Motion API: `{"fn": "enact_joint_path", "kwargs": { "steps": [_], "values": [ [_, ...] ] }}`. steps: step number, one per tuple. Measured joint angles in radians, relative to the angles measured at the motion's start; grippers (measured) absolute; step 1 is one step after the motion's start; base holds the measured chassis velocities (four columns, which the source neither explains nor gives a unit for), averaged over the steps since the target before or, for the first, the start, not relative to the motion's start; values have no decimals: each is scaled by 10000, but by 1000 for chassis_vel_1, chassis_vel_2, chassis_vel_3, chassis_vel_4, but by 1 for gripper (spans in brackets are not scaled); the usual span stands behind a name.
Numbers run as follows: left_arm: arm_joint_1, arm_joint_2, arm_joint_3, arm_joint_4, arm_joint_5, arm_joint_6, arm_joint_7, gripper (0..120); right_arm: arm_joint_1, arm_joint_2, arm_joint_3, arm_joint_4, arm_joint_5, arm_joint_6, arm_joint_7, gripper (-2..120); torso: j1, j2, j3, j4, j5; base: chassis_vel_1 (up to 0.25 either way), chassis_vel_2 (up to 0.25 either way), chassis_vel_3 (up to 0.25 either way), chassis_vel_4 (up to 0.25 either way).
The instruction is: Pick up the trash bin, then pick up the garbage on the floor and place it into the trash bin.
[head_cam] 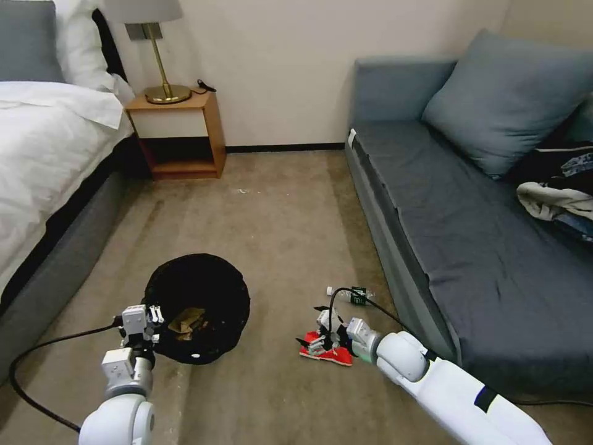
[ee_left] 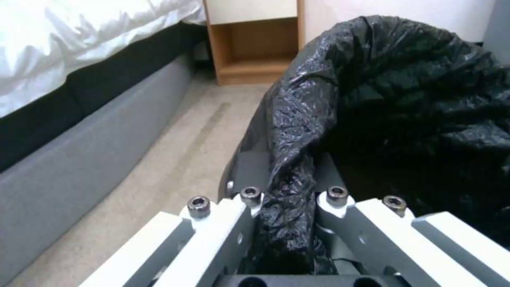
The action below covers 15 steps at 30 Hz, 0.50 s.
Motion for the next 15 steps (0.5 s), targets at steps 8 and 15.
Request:
{"fn": "enact_joint_path", "kwargs": {
  "steps": [8, 15],
  "values": [
    [89, -3, -26, -85, -103, -37, -43, 7, 317, 425, 125, -1617, -755, 235, -678, 100, 0, 0, 0, 0, 0, 0, 0, 0, 0],
    [-4, 41, -44, -81, -184, 11, -60, 7, 328, 599, 415, -2577, -1437, 549, -1007, 82, 0, 0, 0, -1, -1, 0, 0, 0, 0]
  ]
}}
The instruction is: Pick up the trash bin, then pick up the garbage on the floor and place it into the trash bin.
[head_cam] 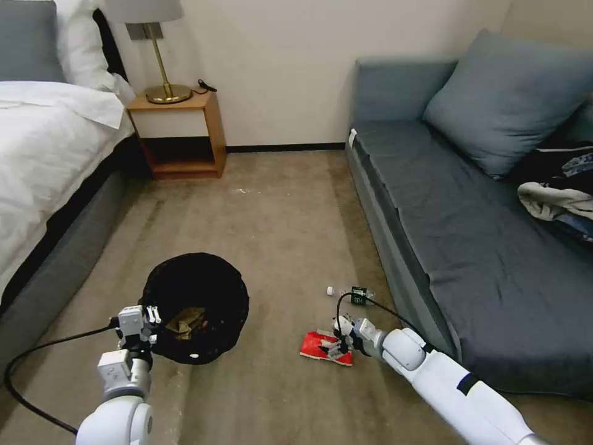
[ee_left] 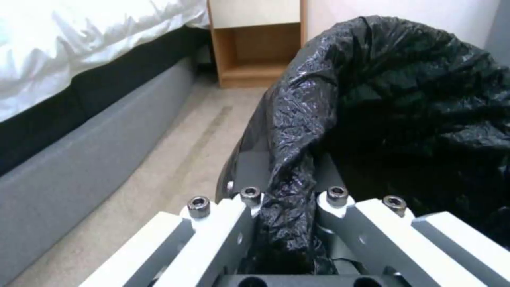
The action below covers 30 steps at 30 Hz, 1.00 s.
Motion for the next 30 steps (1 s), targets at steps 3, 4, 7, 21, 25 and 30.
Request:
{"fn": "enact_joint_path", "kwargs": {
  "steps": [3, 4, 7, 21, 25, 30],
  "values": [
    [0, -11, 13, 32, 0, 3, -5, 7, -60, -23, 40, -22, -63, 71, -116, 76, 0, 0, 0, 0, 0, 0, 0, 0, 0],
    [0, -13, 21, 50, 0, 3, -6, 7, -95, -25, 66, -21, -111, 106, -177, 68, 0, 0, 0, 0, 0, 0, 0, 0, 0],
    [-3, -12, 29, 80, 4, 4, -9, 7, -147, -9, 109, -29, -229, 160, -259, 61, 0, 0, 0, 0, -1, 0, 0, 0, 0],
    [7, 94, 35, 148, 6, 9, -16, 7, -331, -8, 186, 0, -487, 679, -45, 9, 0, 0, 0, 0, 1, 0, 0, 0, 0],
    [10, 124, 43, 154, 5, 9, -19, 7, -444, -164, 57, 385, -551, 1124, 260, 0, 0, 0, 0, 0, 1, 0, 0, 0, 0],
    [20, 138, 79, 165, 7, 12, -22, 7, -570, -420, -116, 1539, 139, 1504, 980, 0, 1, 1, 0, -1, 0, 0, 0, 0, 0]
  ]
}}
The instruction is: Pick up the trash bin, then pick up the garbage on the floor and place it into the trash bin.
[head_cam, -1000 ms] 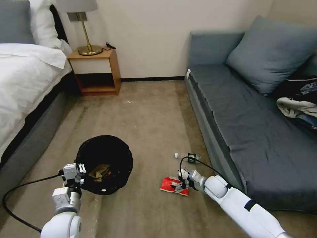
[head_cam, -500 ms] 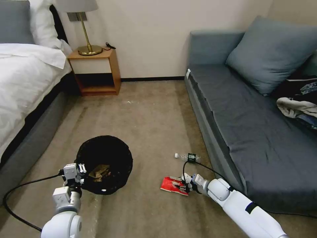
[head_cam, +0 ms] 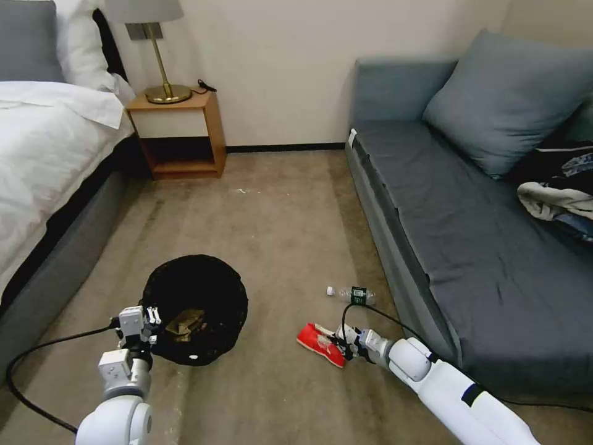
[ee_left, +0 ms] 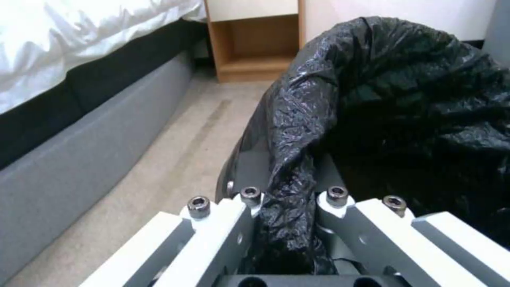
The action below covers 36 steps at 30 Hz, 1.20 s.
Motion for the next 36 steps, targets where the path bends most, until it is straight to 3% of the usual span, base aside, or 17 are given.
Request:
{"fn": "enact_joint_path", "kwargs": {
  "steps": [5, 12, 19, 33, 36],
  "values": [
    [38, -93, 61, 104, 150, -43, 0, 7, 37, -23, -112, 1672, 1341, 391, 1057, 0, 0, 0, 0, 1, -1, 0, 0, 0, 0],
    [93, -317, 152, 106, 445, -242, 0, 7, 233, 309, -665, 3344, 2537, 920, 1504, 0, 0, -1, 0, 3, -2, 0, 0, 0, 0],
    [250, -376, 233, -62, 396, -314, 0, 7, 308, 719, -1336, 3673, 2588, 1265, 1555, 0, 1, -1, 0, 2, -1, 0, 0, 0, 0],
    [678, -484, 445, -696, -41, -5, 135, 7, 508, 1366, -1937, 2882, 2147, 1596, 2350, 0, 0, 0, 0, 2, -1, 0, 0, 0, 0],
    [682, -489, 443, -735, -37, 8, 139, 7, 402, 1318, -1880, 2933, 2242, 1326, 2073, 8, 0, -1, 0, 1, 0, 0, 0, 0, 0]
  ]
}}
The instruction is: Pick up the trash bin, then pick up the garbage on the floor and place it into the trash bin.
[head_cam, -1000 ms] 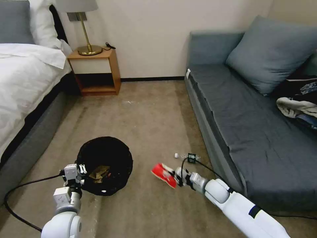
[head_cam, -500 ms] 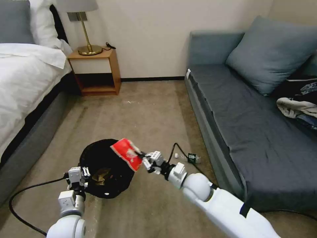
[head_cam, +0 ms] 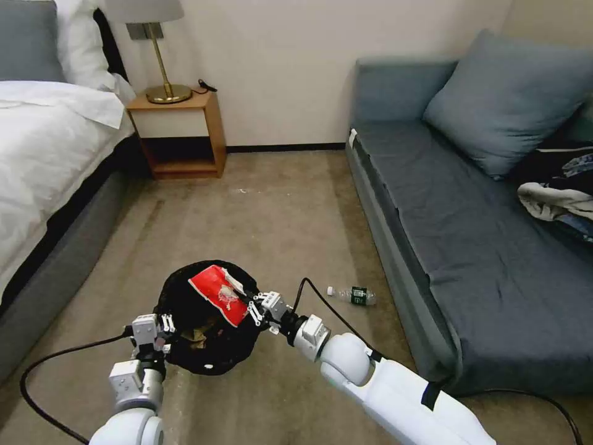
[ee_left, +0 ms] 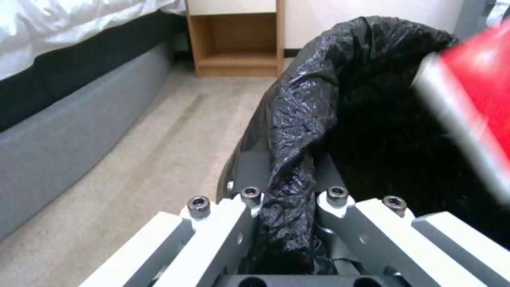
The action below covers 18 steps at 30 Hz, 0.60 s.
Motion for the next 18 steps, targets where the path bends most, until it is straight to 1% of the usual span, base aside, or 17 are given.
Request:
{"fn": "enact_joint_path", "kwargs": {
  "steps": [1, 2, 3, 4, 7, 8, 9, 11, 12, 14, 16, 17, 18],
  "values": [
    [0, -5, 0, 0, 8, 6, 0, 7, -26, -12, 20, 17, 39, -63, -51, 12, 0, 1, 0, 0, 0, 0, 0, 0, 0],
    [0, -20, 5, -1, 26, 10, 2, 7, -59, -13, 26, 25, 93, -126, -89, 19, 0, 0, 0, 0, 0, 0, 0, 0, 0],
    [0, -38, 10, 0, 37, 10, 3, 7, -76, -8, 27, 27, 119, -153, -101, 22, 0, 0, 0, 0, 0, 0, 0, 0, 0],
    [0, -38, 10, 0, 37, 10, 3, 7, -76, -8, 27, 27, 119, -153, -101, 22, 0, 0, 0, 0, 0, 0, 0, 0, 0],
    [-1, -102, 23, 0, 82, 12, 8, 7, -131, 28, 40, 51, 171, -188, -118, 36, 0, 0, 0, 0, 0, 0, 0, 0, 0],
    [-1, -107, 22, 0, 87, 13, 8, 7, -142, 29, 47, 58, 176, -188, -118, 40, 0, 1, 0, 0, 0, 0, 0, 0, 0],
    [-1, -107, 22, 0, 87, 13, 8, 7, -142, 29, 47, 58, 176, -188, -118, 40, 0, 1, 0, 0, 0, 0, 0, 0, 0],
    [3, -110, 6, 1, 93, 12, 8, 7, -168, 10, 77, 96, 188, -179, -117, 48, 0, 0, 0, 0, 0, 0, 0, 0, 0],
    [9, -104, -27, 1, 86, 12, 10, 7, -195, -23, 120, 140, 197, -156, -117, 56, 0, 1, 0, 0, 0, 0, 0, 0, 0],
    [12, -93, -53, 1, 72, 12, 9, 7, -210, -47, 157, 176, 205, -148, -117, 57, 0, 1, 0, 0, 0, 0, 0, 0, 0],
    [24, -25, -162, 1, 20, 11, 8, 7, -267, -163, 288, 312, 230, -139, -108, 69, 0, 0, 0, 1, 0, 0, 0, 0, 0],
    [23, 4, -201, 0, 12, 5, 4, 7, -289, -219, 336, 355, 231, -139, -101, 70, 0, 0, 0, 1, 0, 0, 0, 0, 0],
    [10, 47, -245, 11, 6, -15, -2, 7, -325, -319, 406, 432, 228, -142, -98, 76, 0, 1, 0, 1, 1, 0, 0, 0, 0]
  ]
}}
